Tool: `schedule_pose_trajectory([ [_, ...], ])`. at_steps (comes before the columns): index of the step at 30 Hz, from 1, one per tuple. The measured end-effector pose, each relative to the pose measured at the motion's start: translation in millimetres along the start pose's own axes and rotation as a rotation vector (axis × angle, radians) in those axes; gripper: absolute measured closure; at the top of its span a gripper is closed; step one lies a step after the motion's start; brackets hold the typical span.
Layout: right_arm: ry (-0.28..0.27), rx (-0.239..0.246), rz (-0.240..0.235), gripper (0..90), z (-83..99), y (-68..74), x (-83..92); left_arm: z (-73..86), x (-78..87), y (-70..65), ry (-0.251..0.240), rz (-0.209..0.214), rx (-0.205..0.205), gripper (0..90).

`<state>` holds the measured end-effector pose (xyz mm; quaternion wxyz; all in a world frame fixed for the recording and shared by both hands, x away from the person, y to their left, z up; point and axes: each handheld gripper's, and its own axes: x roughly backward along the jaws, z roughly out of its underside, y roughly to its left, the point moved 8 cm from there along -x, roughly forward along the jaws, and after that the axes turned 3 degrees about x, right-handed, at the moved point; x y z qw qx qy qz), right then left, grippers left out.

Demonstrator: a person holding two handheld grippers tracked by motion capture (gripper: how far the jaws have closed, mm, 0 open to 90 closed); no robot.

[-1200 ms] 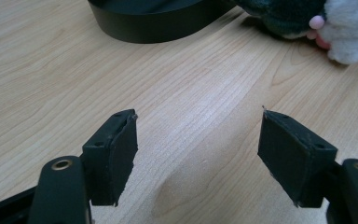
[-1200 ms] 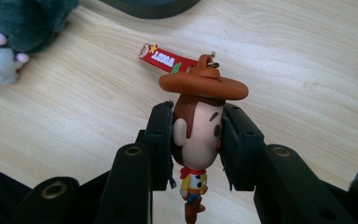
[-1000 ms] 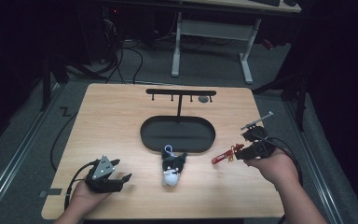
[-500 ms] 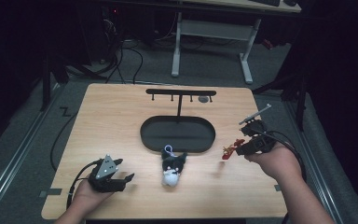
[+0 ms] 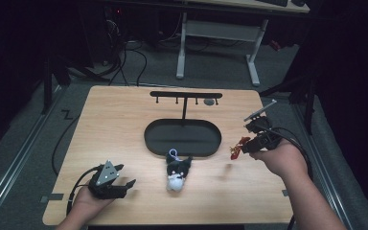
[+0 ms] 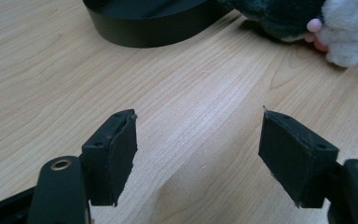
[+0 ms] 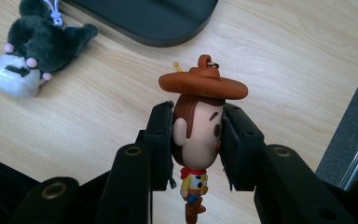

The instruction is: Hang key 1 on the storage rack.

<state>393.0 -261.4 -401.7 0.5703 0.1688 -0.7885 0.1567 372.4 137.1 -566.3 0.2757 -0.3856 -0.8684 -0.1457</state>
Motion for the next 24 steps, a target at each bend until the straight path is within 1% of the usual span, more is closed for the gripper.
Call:
schedule_pose_trajectory([
  [4,0.0,0.004,0.012,67.0,-4.3,-2.5,0.3,1.8,3.4,1.2,-0.004,-0.007,0.0,28.2],
  [6,-0.008,0.003,0.013,67.0,-7.3,-3.8,-0.1,2.8,5.0,1.8,-0.002,-0.007,0.005,28.2],
  [9,-0.019,0.0,0.007,67.0,-13.1,-4.0,0.2,2.6,6.7,3.4,-0.014,-0.008,0.016,28.2],
  [12,-0.028,-0.001,0.004,67.0,-20.2,-3.2,0.2,3.7,6.5,5.5,-0.014,-0.006,0.02,28.2],
  [13,-0.029,0.003,0.007,67.0,-23.0,-3.1,0.4,3.8,6.7,6.3,-0.01,-0.004,0.021,28.1],
  [15,-0.035,-0.001,0.008,67.0,-29.1,-1.8,0.9,2.4,6.5,7.2,-0.02,-0.004,0.025,28.1],
  [20,-0.035,0.017,0.014,67.0,-46.6,1.0,2.3,1.7,7.3,7.5,-0.023,-0.006,0.024,28.1],
  [22,-0.036,0.015,0.019,67.0,-54.5,1.8,2.6,1.4,8.0,7.8,-0.024,-0.005,0.026,28.2],
  [24,-0.046,0.023,0.018,67.0,-62.6,2.4,3.0,0.8,7.6,8.2,-0.028,-0.007,0.028,28.1],
])
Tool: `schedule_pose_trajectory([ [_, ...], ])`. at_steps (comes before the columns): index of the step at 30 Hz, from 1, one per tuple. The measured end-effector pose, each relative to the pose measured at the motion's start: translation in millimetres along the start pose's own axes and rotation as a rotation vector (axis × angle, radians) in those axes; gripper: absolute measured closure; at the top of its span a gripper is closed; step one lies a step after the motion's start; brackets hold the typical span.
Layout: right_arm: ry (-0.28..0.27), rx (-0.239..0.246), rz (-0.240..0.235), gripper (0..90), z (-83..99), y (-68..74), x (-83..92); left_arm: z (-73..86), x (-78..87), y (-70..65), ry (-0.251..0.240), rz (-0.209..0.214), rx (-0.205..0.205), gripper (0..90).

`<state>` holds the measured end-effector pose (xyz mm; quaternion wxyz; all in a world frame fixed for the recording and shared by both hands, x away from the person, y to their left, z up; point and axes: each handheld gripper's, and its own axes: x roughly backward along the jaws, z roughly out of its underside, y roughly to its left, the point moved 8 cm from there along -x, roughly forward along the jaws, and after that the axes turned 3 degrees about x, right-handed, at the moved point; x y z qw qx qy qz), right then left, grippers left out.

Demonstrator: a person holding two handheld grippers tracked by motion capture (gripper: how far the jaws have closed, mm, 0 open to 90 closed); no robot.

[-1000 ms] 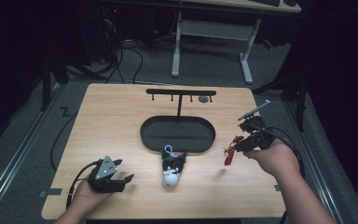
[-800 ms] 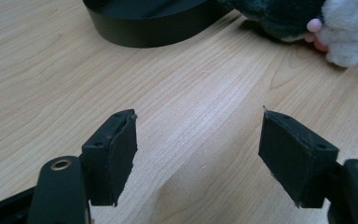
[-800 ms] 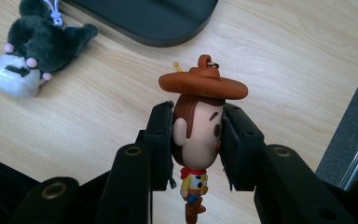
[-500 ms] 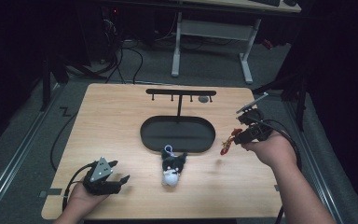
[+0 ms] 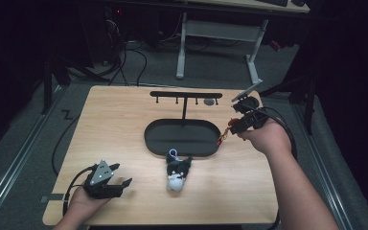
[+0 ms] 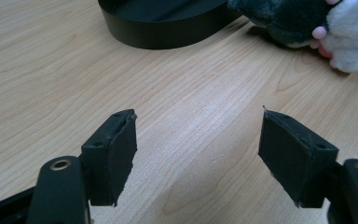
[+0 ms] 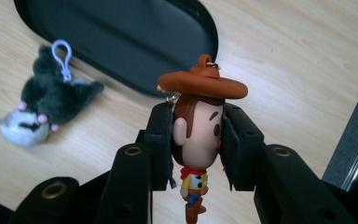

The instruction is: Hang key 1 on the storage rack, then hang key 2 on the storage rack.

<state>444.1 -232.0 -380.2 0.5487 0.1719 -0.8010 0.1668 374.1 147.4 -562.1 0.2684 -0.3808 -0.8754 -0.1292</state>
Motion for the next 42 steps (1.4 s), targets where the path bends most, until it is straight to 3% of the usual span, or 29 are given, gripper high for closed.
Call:
schedule_pose_trajectory([
  [18,-0.026,0.002,-0.007,67.0,-52.7,-4.8,-15.8,7.6,7.6,3.2,0.016,-0.018,0.003,28.4],
  [28,-0.042,-0.008,-0.009,67.0,-63.9,-11.8,-21.5,9.5,9.9,1.6,0.017,-0.025,0.002,28.5],
  [42,-0.06,-0.008,0.01,67.0,-76.9,-11.2,-16.7,8.0,8.2,1.1,0.015,-0.018,0.002,28.4],
])
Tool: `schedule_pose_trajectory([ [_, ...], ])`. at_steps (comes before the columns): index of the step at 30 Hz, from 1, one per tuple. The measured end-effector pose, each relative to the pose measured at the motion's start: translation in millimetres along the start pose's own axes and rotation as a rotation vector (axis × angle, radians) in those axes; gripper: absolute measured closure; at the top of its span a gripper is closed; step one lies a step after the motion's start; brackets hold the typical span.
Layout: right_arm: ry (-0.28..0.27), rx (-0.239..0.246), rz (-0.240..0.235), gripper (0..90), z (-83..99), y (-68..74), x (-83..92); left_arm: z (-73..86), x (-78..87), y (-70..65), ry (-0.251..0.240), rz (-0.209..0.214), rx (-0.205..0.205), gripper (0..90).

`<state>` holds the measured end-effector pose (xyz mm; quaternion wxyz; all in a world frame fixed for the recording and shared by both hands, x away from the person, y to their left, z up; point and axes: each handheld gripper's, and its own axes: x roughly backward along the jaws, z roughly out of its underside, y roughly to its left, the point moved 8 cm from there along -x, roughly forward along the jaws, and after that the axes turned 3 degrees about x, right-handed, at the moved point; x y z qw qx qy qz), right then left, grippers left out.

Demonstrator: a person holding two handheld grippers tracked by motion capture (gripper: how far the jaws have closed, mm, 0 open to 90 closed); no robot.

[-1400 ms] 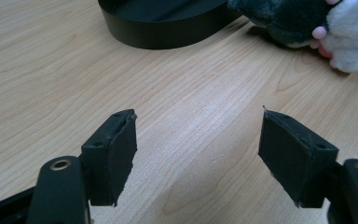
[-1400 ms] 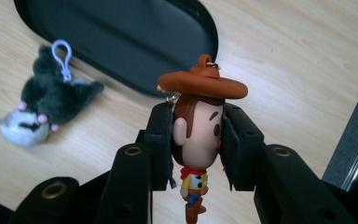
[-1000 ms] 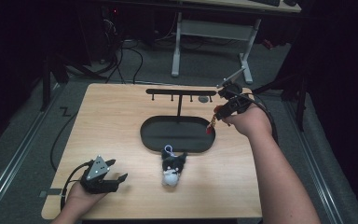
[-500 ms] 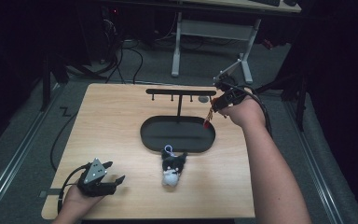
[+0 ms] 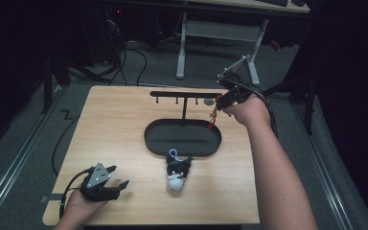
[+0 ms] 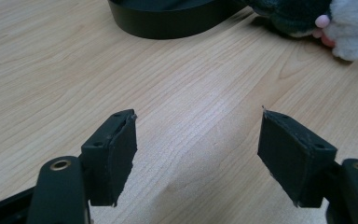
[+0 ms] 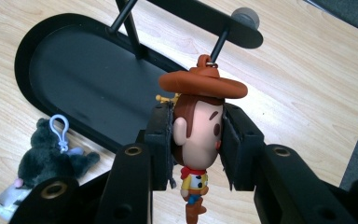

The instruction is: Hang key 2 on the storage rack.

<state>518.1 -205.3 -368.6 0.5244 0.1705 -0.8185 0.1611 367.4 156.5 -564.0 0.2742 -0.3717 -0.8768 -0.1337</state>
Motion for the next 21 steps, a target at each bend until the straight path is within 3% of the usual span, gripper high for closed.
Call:
schedule_pose_trajectory([
  [12,0.005,-0.023,0.006,67.0,-3.7,-10.1,-8.4,-0.5,-1.6,1.0,0.004,0.008,0.002,28.4],
  [21,0.025,-0.066,0.003,66.9,16.8,-19.8,-19.5,-1.0,-3.5,-2.1,0.011,0.017,-0.01,28.4],
])
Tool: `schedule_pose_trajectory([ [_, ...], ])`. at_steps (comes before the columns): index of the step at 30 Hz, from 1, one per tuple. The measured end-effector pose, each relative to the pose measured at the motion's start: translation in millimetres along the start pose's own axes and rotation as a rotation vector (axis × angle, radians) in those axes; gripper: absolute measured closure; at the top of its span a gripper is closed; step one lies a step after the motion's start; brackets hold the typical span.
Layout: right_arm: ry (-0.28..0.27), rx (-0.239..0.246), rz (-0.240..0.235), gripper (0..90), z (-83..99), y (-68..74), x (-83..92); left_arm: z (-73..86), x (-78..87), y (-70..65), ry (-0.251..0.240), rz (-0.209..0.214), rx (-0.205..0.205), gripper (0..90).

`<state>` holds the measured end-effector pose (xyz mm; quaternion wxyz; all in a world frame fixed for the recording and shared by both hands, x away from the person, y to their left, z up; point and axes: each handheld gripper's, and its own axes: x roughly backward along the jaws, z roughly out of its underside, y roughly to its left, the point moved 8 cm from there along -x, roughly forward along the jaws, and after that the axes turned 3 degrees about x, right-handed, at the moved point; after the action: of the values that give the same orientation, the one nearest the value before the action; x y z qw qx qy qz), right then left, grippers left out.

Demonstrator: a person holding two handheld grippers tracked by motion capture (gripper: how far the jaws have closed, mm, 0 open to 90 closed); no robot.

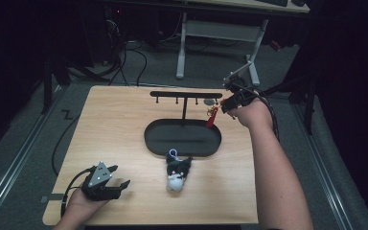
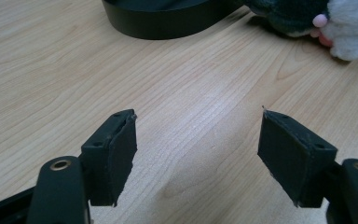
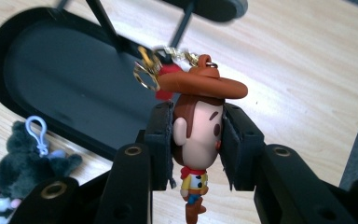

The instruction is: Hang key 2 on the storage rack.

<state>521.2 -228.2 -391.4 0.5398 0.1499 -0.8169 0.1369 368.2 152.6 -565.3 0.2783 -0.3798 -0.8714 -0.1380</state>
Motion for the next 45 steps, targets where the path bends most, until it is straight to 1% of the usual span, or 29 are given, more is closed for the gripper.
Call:
schedule_pose_trajectory([
  [5,0.013,-0.012,-0.02,66.9,13.0,-2.2,-13.8,-0.4,-1.3,-1.5,-0.004,0.0,-0.001,28.4],
  [11,0.025,-0.026,-0.039,66.7,23.4,-2.9,-32.8,-0.4,-2.6,-2.9,0.0,0.002,-0.007,28.5],
  [13,0.029,-0.028,-0.042,66.7,25.4,-2.6,-39.1,-0.3,-2.9,-3.2,0.003,0.003,-0.011,28.5],
  [15,0.019,-0.036,-0.051,66.6,25.7,-1.6,-45.4,-0.4,-3.2,-3.4,0.003,0.003,-0.012,28.5],
  [17,0.018,-0.036,-0.067,66.6,26.0,-0.2,-51.2,-0.3,-3.5,-3.3,0.003,0.003,-0.012,28.6],
  [19,0.029,-0.033,-0.066,66.4,26.4,1.1,-55.1,-1.1,-3.8,-3.6,0.001,0.003,-0.013,28.6],
  [20,0.025,-0.032,-0.069,66.0,26.0,1.5,-56.9,-1.3,-3.8,-3.7,0.003,0.004,-0.015,28.6],
  [21,0.021,-0.043,-0.077,57.7,25.3,2.9,-59.2,-1.5,-3.9,-4.0,0.002,0.004,-0.014,28.6],
  [22,0.021,-0.043,-0.077,57.7,25.3,2.9,-59.2,-1.6,-4.1,-4.3,0.002,0.006,-0.015,28.6],
  [23,0.028,-0.053,-0.084,52.8,25.5,3.7,-60.1,-1.5,-4.1,-4.5,0.004,0.007,-0.018,28.6],
  [24,0.035,-0.056,-0.086,50.2,26.0,4.3,-60.7,-1.6,-4.1,-4.5,0.004,0.007,-0.018,28.6],
  [26,0.03,-0.057,-0.08,47.0,26.7,4.9,-60.1,-2.1,-3.9,-4.5,0.001,0.006,-0.017,28.6],
  [30,0.015,-0.072,-0.079,45.7,29.7,4.8,-55.5,-2.6,-3.4,-5.2,-0.001,0.007,-0.023,28.6],
  [31,0.019,-0.074,-0.076,45.6,31.5,4.7,-53.9,-2.8,-3.4,-5.6,-0.002,0.008,-0.023,28.5],
  [35,-0.004,-0.073,-0.073,44.3,40.3,7.7,-51.5,-4.0,-4.1,-6.8,-0.004,0.012,-0.025,28.6],
  [36,-0.003,-0.073,-0.071,44.1,44.4,9.8,-50.8,-4.4,-4.6,-7.3,-0.005,0.013,-0.026,28.5],
  [40,-0.032,-0.064,-0.059,43.2,65.2,17.4,-53.2,-6.3,-6.5,-9.5,-0.001,0.019,-0.027,28.9],
  [42,-0.056,-0.057,-0.046,42.9,76.6,21.1,-53.4,-7.8,-6.5,-10.9,-0.003,0.021,-0.023,29.3],
  [43,-0.08,-0.057,-0.044,42.9,81.9,23.5,-53.5,-8.3,-6.2,-11.6,-0.001,0.023,-0.022,29.4],
  [45,-0.11,-0.058,-0.05,42.9,93.8,27.6,-53.7,-9.6,-6.3,-12.9,-0.003,0.023,-0.02,29.8],
])
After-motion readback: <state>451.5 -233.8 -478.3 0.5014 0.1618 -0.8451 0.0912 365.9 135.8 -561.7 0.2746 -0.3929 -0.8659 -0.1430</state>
